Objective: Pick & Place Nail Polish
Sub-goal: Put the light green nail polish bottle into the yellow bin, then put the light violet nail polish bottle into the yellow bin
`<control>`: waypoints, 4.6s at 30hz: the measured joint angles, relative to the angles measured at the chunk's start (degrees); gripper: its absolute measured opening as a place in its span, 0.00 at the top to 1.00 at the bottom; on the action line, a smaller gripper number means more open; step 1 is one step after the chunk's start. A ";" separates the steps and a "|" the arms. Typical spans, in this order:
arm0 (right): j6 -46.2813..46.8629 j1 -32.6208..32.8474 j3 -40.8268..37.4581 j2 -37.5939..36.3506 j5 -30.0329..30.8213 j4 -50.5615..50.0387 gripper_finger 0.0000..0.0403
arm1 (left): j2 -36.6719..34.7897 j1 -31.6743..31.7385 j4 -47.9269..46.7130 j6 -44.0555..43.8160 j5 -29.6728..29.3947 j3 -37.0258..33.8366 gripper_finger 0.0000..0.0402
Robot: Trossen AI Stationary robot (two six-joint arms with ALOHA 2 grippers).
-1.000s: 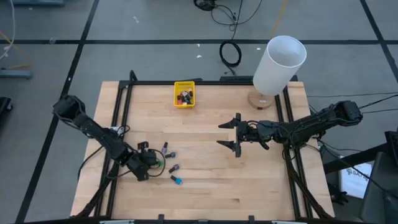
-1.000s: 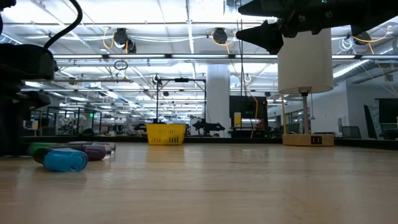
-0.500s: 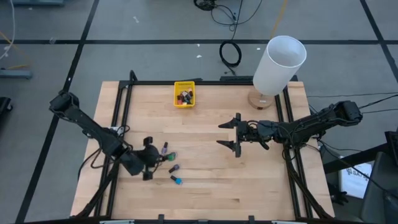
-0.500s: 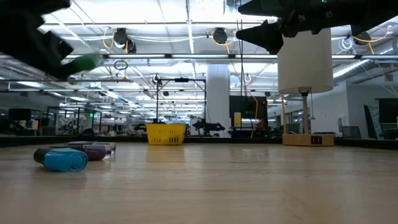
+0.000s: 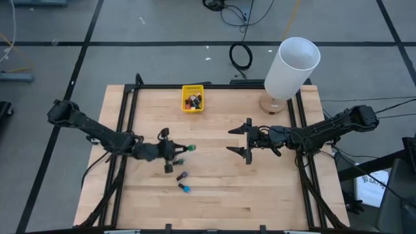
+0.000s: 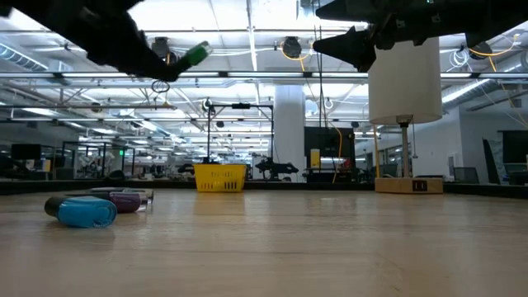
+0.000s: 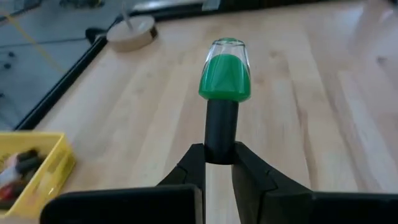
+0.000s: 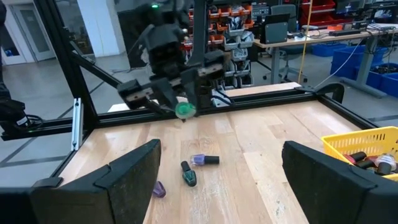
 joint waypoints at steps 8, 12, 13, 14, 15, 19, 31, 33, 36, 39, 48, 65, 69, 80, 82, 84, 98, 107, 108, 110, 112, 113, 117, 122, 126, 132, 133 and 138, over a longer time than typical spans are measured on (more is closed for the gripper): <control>-0.11 0.00 0.00 0.00 0.00 -0.02 0.21 | 0.10 13.43 27.74 9.98 10.87 -8.79 0.92; -0.13 0.00 0.00 0.00 0.04 0.00 0.21 | 0.20 21.22 31.36 8.45 11.74 -9.02 0.92; -0.13 0.00 0.00 0.00 0.04 -0.02 0.21 | 0.22 23.04 31.94 7.34 11.73 -9.02 0.92; -0.15 0.00 0.00 0.00 0.04 -0.04 0.21 | 0.22 25.00 32.44 6.32 11.72 -9.02 0.92; -0.13 0.00 0.00 0.00 0.06 -0.04 0.21 | 0.22 26.79 32.62 5.27 11.72 -8.94 0.92; -0.18 -0.04 0.00 0.00 0.10 -0.04 0.21 | 0.23 33.42 32.62 1.05 11.68 -8.17 0.91; -0.39 -0.04 -0.02 0.00 0.26 0.00 0.21 | 13.23 42.20 23.53 -3.30 8.36 3.92 0.92; -0.38 -0.04 -0.02 0.00 0.28 -0.02 0.21 | 17.03 42.88 23.12 -4.10 8.25 5.63 0.92; -0.13 -0.04 -0.02 0.00 0.28 -0.04 0.21 | 22.36 44.19 23.14 -5.20 8.33 7.56 0.92; -0.06 -0.04 -0.02 0.00 0.28 -0.18 0.21 | 26.23 46.08 23.06 -7.08 8.27 8.50 0.92; -0.11 -0.02 -0.02 0.00 0.15 -0.42 0.21 | 31.19 49.05 20.24 -14.33 9.21 8.53 0.92; -0.17 -0.02 -0.02 0.00 0.11 -0.44 0.21 | 31.51 49.03 20.14 -15.75 9.37 8.53 0.88; -0.39 -0.02 -0.02 0.00 0.11 -0.46 0.21 | 31.50 49.03 20.15 -15.75 9.36 8.53 0.87; -0.39 -0.02 -0.02 0.00 0.10 -0.46 0.21 | 31.50 49.03 20.15 -15.73 9.02 8.53 0.87; -0.39 -0.02 -0.02 0.00 0.09 -0.46 0.21 | 31.50 49.03 20.15 -15.56 8.90 8.53 0.87; -0.39 -0.01 -0.02 0.00 0.09 -0.47 0.21 | 31.50 49.03 20.14 -15.43 8.79 8.53 0.87; -0.39 -0.02 -0.02 0.00 0.09 -0.46 0.21 | 31.45 49.03 20.16 -15.39 8.75 8.51 0.78; -0.41 -0.02 -0.02 0.00 0.09 -0.48 0.21 | 31.43 49.03 20.21 -12.26 9.13 8.51 0.54; -0.39 -0.01 -0.02 0.00 0.07 -0.47 0.21 | 31.16 49.02 20.06 -10.14 9.88 8.50 0.53; -0.39 -0.01 -0.02 0.00 0.09 -0.48 0.21 | 29.42 48.85 19.33 -5.73 12.96 8.40 0.50; -0.39 -0.01 -0.02 0.00 0.08 -0.52 0.21 | 27.02 48.01 19.33 -2.56 16.55 8.44 0.49; -0.40 -0.02 -0.04 0.00 0.08 -0.60 0.21 | 25.35 47.37 18.08 -1.62 18.32 8.47 0.49; -0.40 0.00 -0.04 0.00 0.07 -0.68 0.21 | 18.01 43.45 9.37 -0.30 22.26 8.47 0.48; -0.39 -0.01 -0.03 0.00 0.07 -0.74 0.21 | 9.87 35.42 -8.07 -1.10 22.52 8.47 0.48; -0.39 0.00 -0.04 0.00 0.07 -0.76 0.21 | 6.80 28.51 -19.95 -12.98 22.66 8.47 0.48; -0.39 0.00 -0.04 0.00 0.07 -0.68 0.21 | 8.46 20.41 -29.74 -37.39 25.64 8.49 0.48; -0.39 0.00 -0.04 0.00 0.07 -0.66 0.21 | 9.33 19.46 -30.94 -40.62 25.71 8.49 0.48; -0.39 0.00 -0.04 0.00 0.08 -0.38 0.21 | 14.01 17.38 -32.16 -48.30 24.57 8.49 0.48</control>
